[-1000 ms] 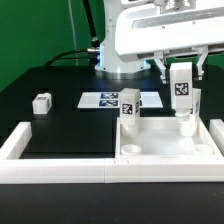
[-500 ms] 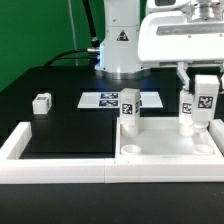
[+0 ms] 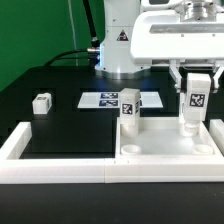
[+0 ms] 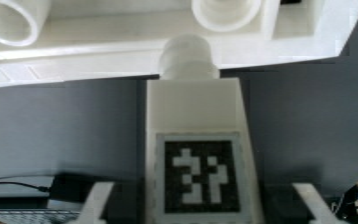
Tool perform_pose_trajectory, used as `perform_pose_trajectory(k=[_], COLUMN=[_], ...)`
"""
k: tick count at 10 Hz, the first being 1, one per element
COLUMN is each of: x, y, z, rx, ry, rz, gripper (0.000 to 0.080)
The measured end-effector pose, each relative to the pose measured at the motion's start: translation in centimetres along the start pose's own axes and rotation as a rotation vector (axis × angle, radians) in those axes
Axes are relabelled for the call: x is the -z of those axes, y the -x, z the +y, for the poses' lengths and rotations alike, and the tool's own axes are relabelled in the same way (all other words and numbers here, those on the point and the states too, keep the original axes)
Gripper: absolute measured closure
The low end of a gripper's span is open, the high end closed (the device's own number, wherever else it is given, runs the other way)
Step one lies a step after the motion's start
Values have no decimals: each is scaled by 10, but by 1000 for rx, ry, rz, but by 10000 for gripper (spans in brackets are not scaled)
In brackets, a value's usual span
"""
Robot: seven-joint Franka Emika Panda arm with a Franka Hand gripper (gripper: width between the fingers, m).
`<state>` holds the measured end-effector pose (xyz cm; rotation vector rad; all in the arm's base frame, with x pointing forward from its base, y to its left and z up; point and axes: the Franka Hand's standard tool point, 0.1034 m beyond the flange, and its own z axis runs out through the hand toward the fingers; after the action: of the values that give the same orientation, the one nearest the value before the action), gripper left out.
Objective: Assemble square table
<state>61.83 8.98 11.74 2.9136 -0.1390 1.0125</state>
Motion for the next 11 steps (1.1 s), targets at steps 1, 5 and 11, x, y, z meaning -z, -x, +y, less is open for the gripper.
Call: perform_pose_trajectory(k=[1, 5, 11], x=[-5, -12, -18], y=[0, 5, 17], z=[-2, -2, -9], rx=[8, 16, 45], ry=[3, 1, -16], rz=[11, 0, -28], gripper=[509, 509, 509])
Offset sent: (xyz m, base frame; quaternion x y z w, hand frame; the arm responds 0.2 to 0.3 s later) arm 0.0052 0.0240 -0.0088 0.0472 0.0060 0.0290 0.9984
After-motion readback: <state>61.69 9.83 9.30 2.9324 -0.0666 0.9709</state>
